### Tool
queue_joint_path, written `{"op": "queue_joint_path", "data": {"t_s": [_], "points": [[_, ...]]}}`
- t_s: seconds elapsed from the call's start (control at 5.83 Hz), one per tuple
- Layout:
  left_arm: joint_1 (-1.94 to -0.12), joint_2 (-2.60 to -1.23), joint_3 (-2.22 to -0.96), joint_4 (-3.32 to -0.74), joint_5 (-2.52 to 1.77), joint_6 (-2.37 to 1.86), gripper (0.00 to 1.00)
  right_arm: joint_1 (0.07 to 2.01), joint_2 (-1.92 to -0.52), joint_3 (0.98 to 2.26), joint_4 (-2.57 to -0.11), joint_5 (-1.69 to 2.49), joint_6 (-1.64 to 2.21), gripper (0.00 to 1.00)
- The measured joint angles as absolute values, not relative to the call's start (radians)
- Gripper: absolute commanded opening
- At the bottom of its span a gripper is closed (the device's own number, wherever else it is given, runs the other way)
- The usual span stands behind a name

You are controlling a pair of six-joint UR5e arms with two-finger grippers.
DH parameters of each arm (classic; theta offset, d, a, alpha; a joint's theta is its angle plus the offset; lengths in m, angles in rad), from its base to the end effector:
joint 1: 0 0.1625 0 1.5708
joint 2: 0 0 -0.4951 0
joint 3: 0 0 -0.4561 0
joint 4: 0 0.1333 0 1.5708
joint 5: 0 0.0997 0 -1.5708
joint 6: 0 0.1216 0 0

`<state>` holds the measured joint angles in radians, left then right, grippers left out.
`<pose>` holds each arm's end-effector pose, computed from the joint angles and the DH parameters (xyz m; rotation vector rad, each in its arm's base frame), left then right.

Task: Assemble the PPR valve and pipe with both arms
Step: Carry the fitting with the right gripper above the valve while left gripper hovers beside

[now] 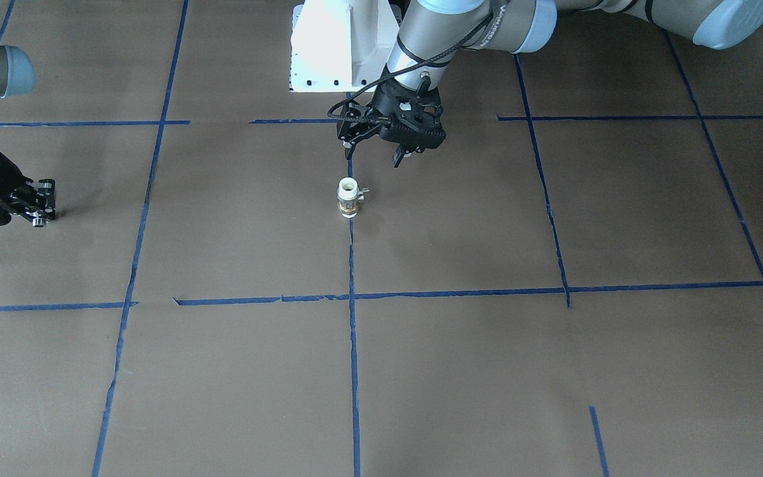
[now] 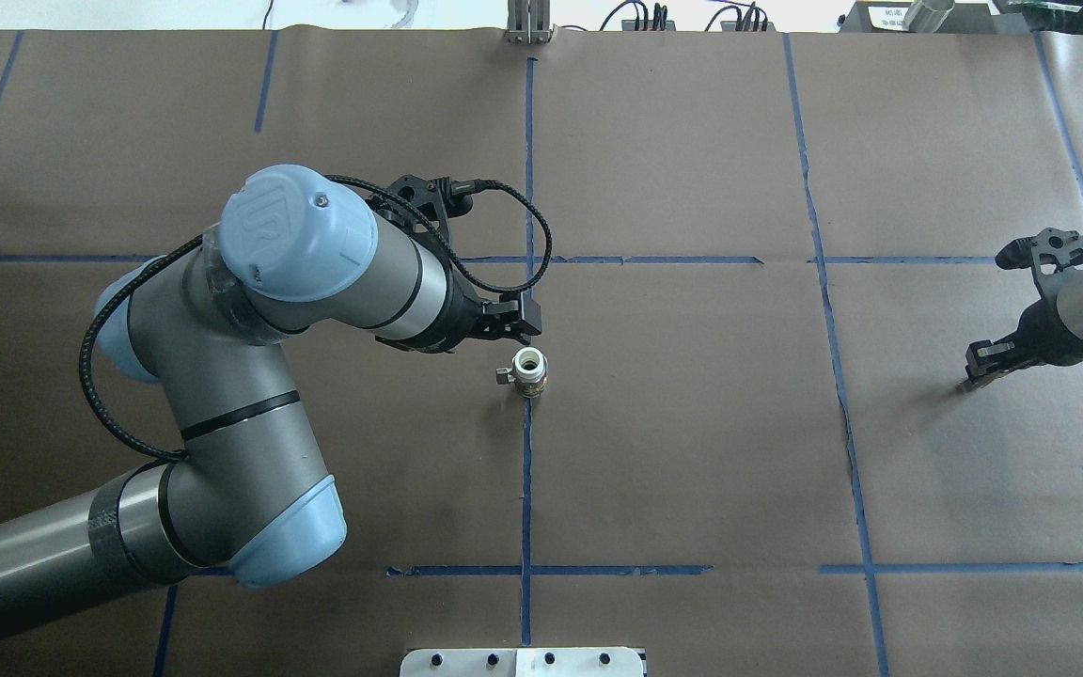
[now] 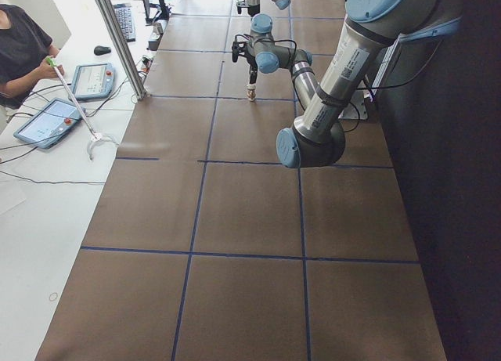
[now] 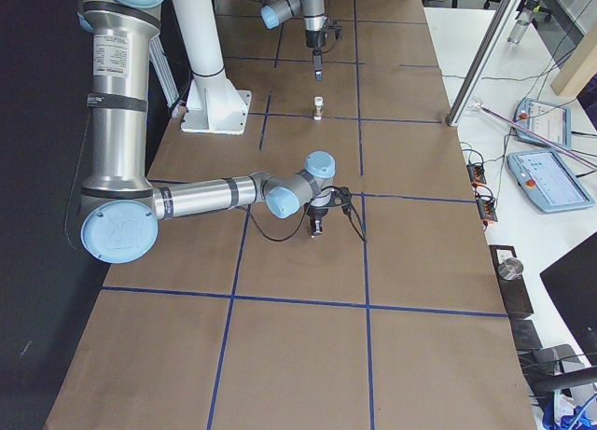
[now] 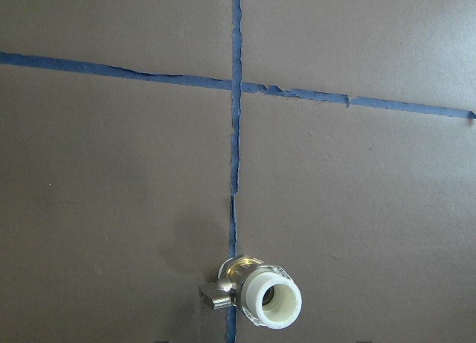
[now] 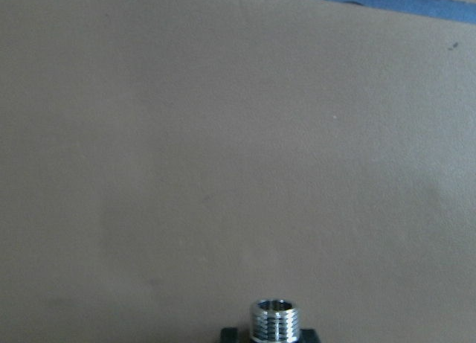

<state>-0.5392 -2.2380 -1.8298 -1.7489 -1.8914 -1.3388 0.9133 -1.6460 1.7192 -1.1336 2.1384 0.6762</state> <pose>0.5762 -0.4555 0.1497 0.1453 1.1209 -0.0968 -0.2853 -0.4806 0.6636 0.0468 -0.7431 -0.1270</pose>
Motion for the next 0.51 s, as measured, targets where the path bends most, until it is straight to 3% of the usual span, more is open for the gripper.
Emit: {"op": "queue_joint_path", "data": {"t_s": [0.51], "points": [[-0.563,-2.163,-1.946,-1.749,-1.893,-1.338,0.87,0.866,-1.582,1.844,-1.136,2.159,0.919,0.00]]}}
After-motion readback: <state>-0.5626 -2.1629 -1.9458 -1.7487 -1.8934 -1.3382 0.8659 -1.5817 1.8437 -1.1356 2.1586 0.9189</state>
